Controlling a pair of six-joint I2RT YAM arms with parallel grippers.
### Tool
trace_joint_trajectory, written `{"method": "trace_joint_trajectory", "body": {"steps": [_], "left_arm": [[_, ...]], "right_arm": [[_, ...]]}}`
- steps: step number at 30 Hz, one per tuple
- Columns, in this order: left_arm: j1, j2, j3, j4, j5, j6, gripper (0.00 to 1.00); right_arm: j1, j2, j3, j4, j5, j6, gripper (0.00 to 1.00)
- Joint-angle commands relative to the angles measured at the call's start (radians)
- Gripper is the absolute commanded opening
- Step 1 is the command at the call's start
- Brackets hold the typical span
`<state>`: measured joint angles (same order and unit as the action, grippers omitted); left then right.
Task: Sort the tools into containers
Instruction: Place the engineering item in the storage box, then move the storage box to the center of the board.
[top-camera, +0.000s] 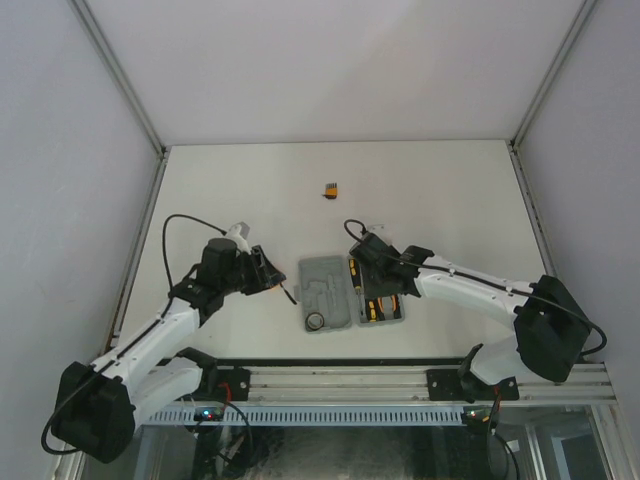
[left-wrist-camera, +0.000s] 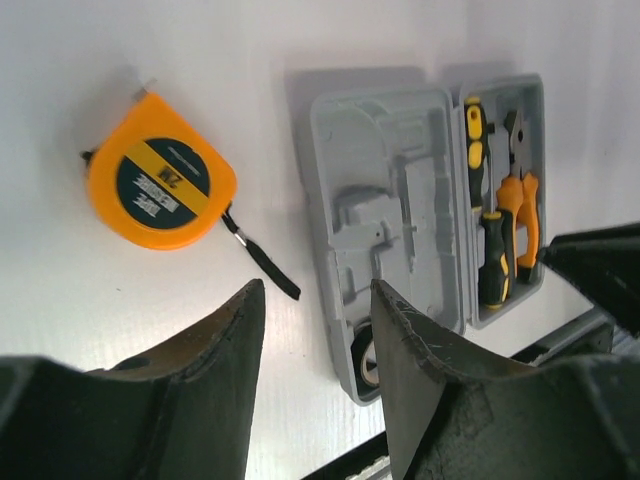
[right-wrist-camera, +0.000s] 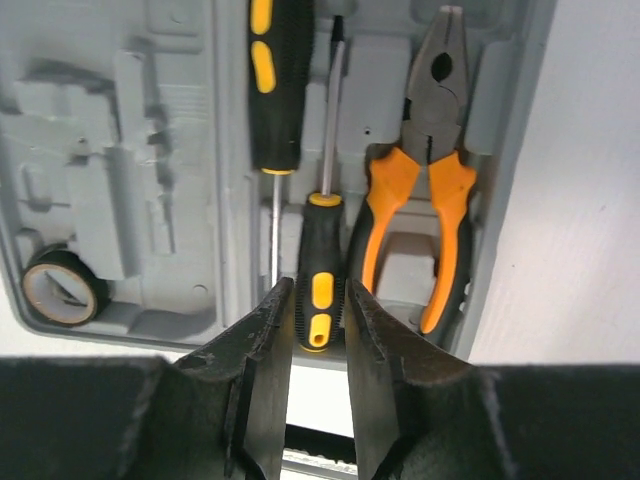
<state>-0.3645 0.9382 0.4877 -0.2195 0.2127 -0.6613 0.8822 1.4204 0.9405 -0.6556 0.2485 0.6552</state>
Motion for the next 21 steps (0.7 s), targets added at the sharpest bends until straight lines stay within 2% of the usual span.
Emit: {"method": "trace_joint_trajectory", "body": {"steps": [1, 14, 21], "left_arm": [[-0.069, 0.042, 0.030, 0.037, -0.014, 0.022, 0.51], [-0.096, 0.095, 0.044, 0.045, -0.009, 0.020, 0.50], [-0.096, 0.105, 0.045, 0.046, 0.000, 0.026, 0.50]], "right_arm": [[-0.032, -0.017, -0.025, 0.038, -0.042, -0.021, 0.25], [-0.085, 0.005, -0.047, 0.136, -0.102, -0.058, 0.18], [-0.098, 0.040, -0.048, 0.149, -0.112, -0.070, 0.17]]}}
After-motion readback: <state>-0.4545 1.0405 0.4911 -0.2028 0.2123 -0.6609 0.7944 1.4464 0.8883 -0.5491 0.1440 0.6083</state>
